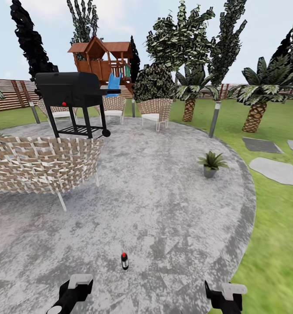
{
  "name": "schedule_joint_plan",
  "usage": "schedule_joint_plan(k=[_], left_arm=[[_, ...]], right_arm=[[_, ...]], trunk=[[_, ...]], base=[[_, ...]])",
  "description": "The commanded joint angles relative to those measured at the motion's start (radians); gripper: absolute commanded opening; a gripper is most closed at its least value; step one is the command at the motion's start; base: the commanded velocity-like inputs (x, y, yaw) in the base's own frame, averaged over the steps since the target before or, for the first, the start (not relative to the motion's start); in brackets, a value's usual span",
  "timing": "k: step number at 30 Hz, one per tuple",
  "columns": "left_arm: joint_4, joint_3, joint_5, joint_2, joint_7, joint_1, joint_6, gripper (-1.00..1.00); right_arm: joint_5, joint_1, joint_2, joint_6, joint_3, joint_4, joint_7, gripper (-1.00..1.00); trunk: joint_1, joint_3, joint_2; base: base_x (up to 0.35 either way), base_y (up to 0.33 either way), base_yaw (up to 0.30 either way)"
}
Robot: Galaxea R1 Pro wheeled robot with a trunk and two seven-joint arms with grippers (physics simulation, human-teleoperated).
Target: Pick up the pesticide atomizer in the garden and spray insectifuge to fully cover both potted plants in the garden.
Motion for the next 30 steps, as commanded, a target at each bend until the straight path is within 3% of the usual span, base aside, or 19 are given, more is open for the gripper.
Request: schedule_joint_plan(k=[1, 13, 20, 30], left_arm=[[0.001, 0.006, -0.007, -0.001, -0.001, 0.0, -0.004, 1.0], [0.001, 0.006, -0.007, -0.002, -0.002, 0.0, -0.004, 1.0], [0.001, 0.006, -0.007, -0.002, -0.001, 0.001, -0.004, 1.0], [0.001, 0.006, -0.006, -0.002, -0.002, 0.0, -0.004, 1.0]], right_arm=[[0.001, 0.0, 0.0, -0.003, 0.001, 0.001, -0.003, 1.0], [0.001, 0.0, 0.0, -0.004, 0.0, 0.0, -0.003, 1.0], [0.001, 0.0, 0.0, -0.004, -0.001, 0.0, -0.003, 1.0], [0.002, 0.0, 0.0, -0.003, -0.001, 0.004, -0.003, 1.0]], trunk=[[0.0, -0.001, 0.0], [0.0, -0.001, 0.0], [0.0, -0.001, 0.0], [0.0, -0.001, 0.0]], base=[[0.16, 0.082, 0.0], [0.177, 0.137, -0.084], [0.021, 0.034, -0.212], [0.001, 0.031, -0.021]])
